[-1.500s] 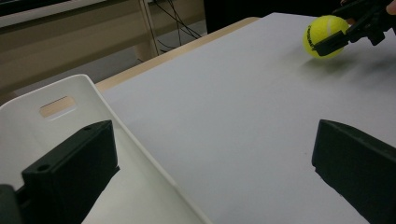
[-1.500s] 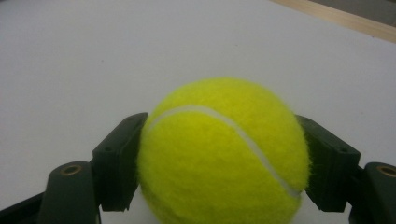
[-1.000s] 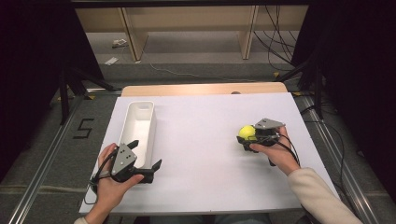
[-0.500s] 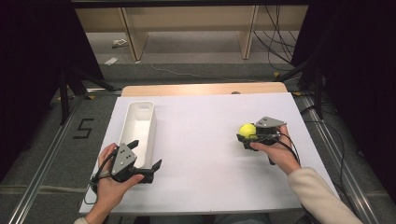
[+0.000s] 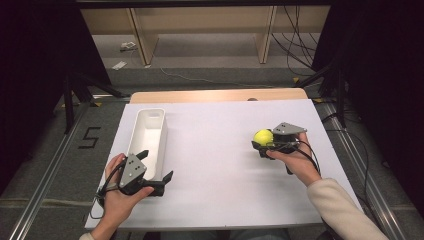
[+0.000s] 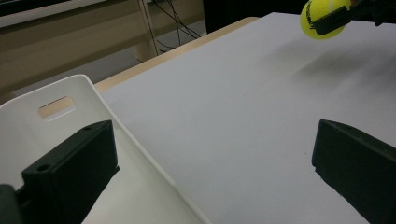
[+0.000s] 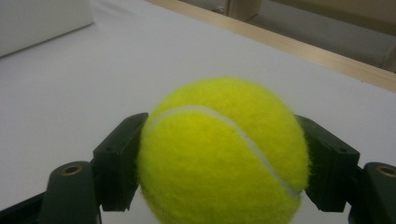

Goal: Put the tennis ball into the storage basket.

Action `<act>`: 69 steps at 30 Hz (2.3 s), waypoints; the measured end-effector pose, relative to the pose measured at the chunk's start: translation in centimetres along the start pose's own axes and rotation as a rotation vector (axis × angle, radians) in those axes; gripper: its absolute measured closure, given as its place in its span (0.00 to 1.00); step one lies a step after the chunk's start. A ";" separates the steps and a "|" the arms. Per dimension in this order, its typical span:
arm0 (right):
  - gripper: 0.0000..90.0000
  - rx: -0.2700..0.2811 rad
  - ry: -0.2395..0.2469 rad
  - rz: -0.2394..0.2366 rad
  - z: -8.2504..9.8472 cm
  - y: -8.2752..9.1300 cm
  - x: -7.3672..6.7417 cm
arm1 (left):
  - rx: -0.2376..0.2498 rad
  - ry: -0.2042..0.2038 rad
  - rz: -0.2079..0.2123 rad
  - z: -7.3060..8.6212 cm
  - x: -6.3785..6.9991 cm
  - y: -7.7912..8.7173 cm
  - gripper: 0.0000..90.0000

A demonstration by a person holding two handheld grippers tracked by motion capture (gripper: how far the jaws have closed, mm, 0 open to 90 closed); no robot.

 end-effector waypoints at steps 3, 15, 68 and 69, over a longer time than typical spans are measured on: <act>0.29 0.007 0.001 0.000 -0.2 0.0 -0.1 | 0.000 -0.004 0.000 0.0 0.0 0.0 0.00; 0.29 0.026 0.006 -0.007 -1.0 0.1 -0.6 | 0.001 0.002 -0.001 0.0 0.0 0.0 0.00; 0.29 0.076 0.028 -0.067 -3.6 -1.3 -3.8 | 0.005 0.002 0.002 -0.1 0.1 0.0 0.00; 0.29 0.080 0.029 -0.071 -3.7 -1.4 -4.0 | 0.005 0.000 0.003 -0.1 0.1 0.0 0.00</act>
Point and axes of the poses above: each handheld gripper's, and its own axes: y roughly backward along the jaws, z roughly out of its underside, x roughly to its right, the point moved 7 cm from there along -y, roughly forward along the jaws, and after that the axes turned 11 degrees about -y, right-handed, at the moved point
